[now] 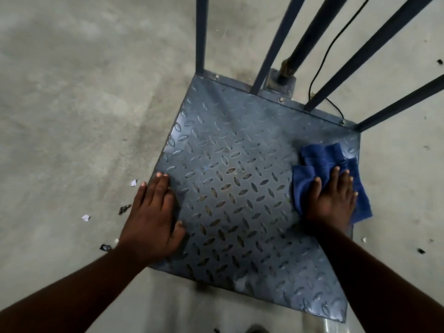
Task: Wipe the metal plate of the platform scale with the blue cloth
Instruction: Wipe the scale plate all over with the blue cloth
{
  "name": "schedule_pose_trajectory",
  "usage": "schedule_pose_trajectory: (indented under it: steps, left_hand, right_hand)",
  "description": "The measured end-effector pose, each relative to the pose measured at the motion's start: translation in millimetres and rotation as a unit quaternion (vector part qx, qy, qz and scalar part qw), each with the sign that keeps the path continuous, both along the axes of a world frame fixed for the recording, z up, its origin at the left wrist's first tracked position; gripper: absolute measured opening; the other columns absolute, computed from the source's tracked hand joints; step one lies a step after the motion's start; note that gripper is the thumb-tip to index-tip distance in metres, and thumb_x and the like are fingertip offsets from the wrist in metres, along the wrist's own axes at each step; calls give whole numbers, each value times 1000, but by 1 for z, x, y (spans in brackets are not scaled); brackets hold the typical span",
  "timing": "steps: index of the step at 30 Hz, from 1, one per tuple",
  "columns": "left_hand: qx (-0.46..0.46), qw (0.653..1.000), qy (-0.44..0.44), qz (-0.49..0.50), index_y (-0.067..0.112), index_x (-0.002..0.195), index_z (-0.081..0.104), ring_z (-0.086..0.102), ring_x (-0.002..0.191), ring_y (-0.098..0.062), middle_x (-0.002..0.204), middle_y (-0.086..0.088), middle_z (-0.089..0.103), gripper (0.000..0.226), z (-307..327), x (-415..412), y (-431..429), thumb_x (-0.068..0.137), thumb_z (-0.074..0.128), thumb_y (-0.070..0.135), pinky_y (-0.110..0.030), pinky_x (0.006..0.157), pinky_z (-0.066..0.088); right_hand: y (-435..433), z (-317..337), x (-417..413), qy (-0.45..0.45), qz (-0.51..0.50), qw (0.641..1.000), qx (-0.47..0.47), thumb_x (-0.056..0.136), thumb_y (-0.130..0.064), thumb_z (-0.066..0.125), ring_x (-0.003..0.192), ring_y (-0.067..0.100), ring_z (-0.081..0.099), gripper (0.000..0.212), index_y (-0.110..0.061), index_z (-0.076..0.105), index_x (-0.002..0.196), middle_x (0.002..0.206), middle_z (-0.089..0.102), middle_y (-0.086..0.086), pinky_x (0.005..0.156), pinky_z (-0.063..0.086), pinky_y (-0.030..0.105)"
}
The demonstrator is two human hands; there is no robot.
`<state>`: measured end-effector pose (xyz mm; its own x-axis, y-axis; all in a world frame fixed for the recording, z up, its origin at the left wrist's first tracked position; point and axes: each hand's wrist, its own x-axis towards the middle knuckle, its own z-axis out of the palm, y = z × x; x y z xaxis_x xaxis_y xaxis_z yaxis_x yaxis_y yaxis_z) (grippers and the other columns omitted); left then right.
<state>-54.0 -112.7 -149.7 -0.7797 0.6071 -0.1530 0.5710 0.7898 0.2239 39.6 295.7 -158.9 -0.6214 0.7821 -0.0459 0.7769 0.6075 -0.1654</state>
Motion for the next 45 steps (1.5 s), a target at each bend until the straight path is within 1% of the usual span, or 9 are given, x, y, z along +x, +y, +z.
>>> schedule_pose_trajectory:
  steps: [6,12,19,24,27,31,35,39,45]
  left_hand:
    - [10,1000,6,5,0,167,25,11,165,-33,177,-20,13,96,0,-3,9,90,50,54,-56,132,18]
    - [4,1000,5,15,3,168,25,13,165,-31,177,-18,15,100,-2,-4,9,88,53,55,-55,131,21]
    - [-1,1000,9,18,4,168,22,9,166,-30,178,-18,11,99,-3,-3,9,90,52,56,-53,133,17]
    - [-3,1000,2,18,4,168,23,10,166,-30,178,-18,13,100,-2,-4,10,88,52,56,-52,133,15]
    - [6,1000,9,21,2,165,32,22,162,-35,173,-22,26,97,-4,-4,8,87,52,56,-52,132,17]
    - [17,999,31,18,-1,159,42,36,154,-41,164,-27,40,92,-7,-5,7,88,50,57,-50,132,18]
    - [23,999,37,14,3,167,27,16,164,-32,177,-18,17,97,-6,-4,8,90,50,57,-48,134,11]
    - [21,999,30,17,5,168,23,12,165,-31,178,-17,12,97,-6,-3,8,93,47,60,-51,134,13]
    - [2,999,35,16,5,169,20,9,166,-30,178,-17,11,97,-1,-3,10,95,45,62,-49,134,10]
  right_hand:
    - [4,0,-7,-16,24,1000,5,99,-59,18,159,31,11,77,-18,20,165,172,13,13,129,6,51]
    - [13,7,-43,-55,119,991,26,102,-60,18,159,32,8,76,-17,11,165,172,9,15,129,4,49]
    - [-35,-3,-154,-17,26,999,26,99,-61,20,158,38,11,84,-10,16,165,170,13,23,127,5,52]
    - [-149,3,-199,9,164,985,51,102,-56,20,157,38,18,78,-7,24,162,168,21,24,127,13,55]
    - [-221,3,-187,17,290,956,22,103,-57,23,159,34,12,77,-11,23,164,170,17,19,127,7,53]
    - [-221,3,-175,34,404,914,-1,102,-61,35,158,28,16,74,-19,28,163,170,23,13,128,8,49]
    - [-138,1,-160,19,288,957,30,103,-67,26,159,29,15,77,-22,20,165,171,19,11,128,10,52]
    - [-79,-2,-119,32,157,986,44,101,-67,29,156,32,23,77,-20,28,163,168,27,15,127,16,53]
    - [-80,-2,-111,42,130,990,44,99,-65,32,155,33,27,78,-19,31,162,167,29,16,126,16,52]
